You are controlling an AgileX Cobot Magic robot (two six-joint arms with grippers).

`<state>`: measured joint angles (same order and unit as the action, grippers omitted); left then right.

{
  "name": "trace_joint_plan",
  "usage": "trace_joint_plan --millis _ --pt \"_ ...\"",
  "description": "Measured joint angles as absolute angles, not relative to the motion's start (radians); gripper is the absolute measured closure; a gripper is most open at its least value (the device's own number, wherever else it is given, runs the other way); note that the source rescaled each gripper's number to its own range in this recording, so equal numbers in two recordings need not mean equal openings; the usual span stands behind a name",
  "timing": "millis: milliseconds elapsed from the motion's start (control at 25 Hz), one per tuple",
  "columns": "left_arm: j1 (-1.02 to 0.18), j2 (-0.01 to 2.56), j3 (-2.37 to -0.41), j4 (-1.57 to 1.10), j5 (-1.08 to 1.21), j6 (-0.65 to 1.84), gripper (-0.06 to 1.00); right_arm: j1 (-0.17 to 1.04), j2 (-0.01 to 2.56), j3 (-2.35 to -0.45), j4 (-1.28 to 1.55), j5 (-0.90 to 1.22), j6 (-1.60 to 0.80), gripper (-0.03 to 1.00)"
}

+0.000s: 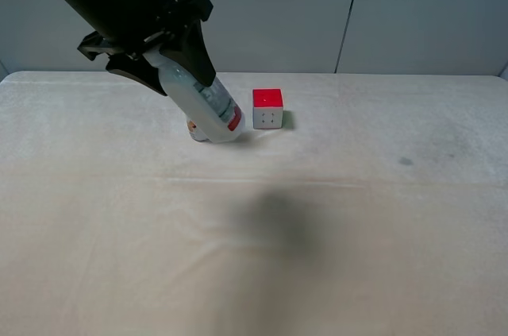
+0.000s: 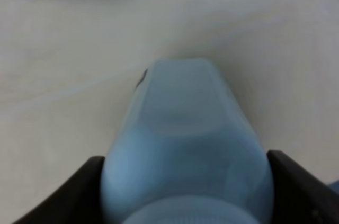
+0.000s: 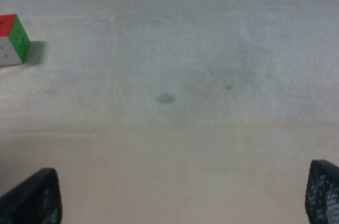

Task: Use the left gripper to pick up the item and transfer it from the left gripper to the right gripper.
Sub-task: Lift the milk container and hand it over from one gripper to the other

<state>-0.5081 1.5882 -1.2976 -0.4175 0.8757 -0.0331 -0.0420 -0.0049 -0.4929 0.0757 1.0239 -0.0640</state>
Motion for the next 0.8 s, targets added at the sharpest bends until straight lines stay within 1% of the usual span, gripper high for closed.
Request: trace_joint_plan --millis 280,600,800 --pt "-0.567 1.588 -1.298 -0.503 0.842 -0.026 0.91 -0.042 -0.005 -0.493 0.076 1.024 -0.064 -0.03" --pt "-0.569 1.591 -1.298 -0.639 0.832 0.048 0.91 -0.042 -0.005 -0.493 0.08 1.02 -0.064 -0.03" --pt "-0.569 1.657 -1.298 -0.725 0.836 0.114 0.91 -0.042 -0.005 -0.493 0.092 1.02 -0.064 -0.03"
